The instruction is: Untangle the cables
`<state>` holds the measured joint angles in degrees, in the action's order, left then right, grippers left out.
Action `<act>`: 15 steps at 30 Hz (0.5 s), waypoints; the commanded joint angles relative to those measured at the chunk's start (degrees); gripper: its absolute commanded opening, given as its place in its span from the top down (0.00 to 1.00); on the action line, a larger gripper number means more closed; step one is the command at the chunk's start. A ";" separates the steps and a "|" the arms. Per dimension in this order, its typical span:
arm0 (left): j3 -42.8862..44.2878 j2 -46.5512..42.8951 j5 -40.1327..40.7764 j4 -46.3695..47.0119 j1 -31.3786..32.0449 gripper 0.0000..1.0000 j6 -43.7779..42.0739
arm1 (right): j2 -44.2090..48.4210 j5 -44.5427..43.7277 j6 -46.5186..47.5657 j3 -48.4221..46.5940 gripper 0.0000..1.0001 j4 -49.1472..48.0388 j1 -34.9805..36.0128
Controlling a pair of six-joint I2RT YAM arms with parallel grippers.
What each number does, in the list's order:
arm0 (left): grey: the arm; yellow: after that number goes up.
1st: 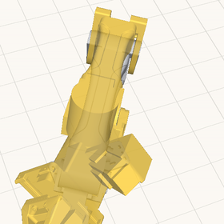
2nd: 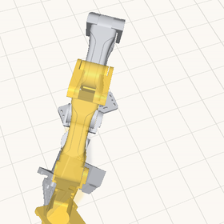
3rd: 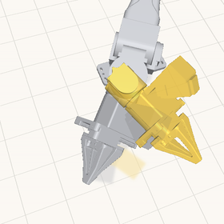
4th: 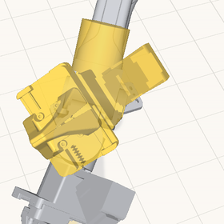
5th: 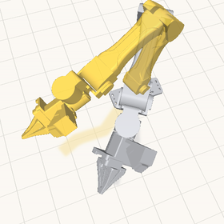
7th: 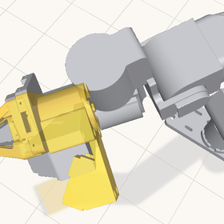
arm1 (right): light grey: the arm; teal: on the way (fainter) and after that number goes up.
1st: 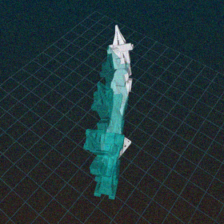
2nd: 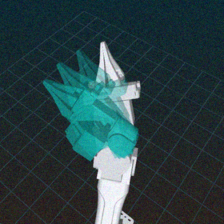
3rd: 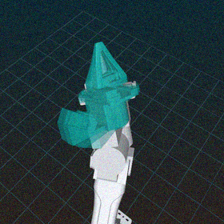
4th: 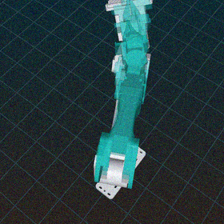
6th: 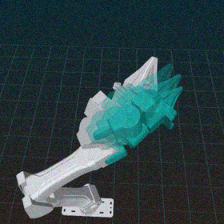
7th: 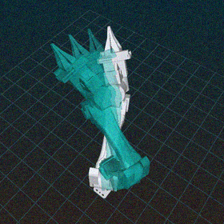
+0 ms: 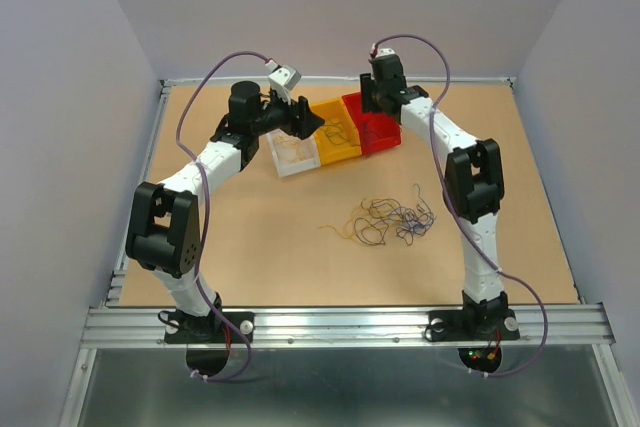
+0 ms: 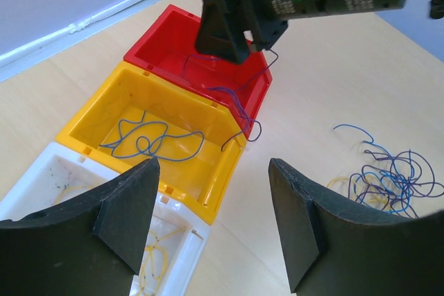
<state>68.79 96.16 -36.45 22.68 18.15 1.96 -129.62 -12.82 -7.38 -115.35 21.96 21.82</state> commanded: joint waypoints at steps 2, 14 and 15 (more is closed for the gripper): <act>1.96 -1.41 -0.12 1.32 -0.05 0.24 -0.90 | 10.52 -4.93 -1.06 6.35 0.45 -1.47 0.41; 1.87 -1.59 -0.38 1.05 0.04 0.24 -0.99 | 18.62 -7.66 -1.24 23.68 0.47 -5.43 0.41; 1.87 -1.68 -0.29 1.05 0.04 0.24 -0.99 | 18.36 -8.09 -1.24 23.68 0.47 -5.34 0.41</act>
<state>68.79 96.16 -36.14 22.37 18.15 1.72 -111.70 -18.68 -8.40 -93.27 18.85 21.82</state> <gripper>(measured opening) 0.760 0.528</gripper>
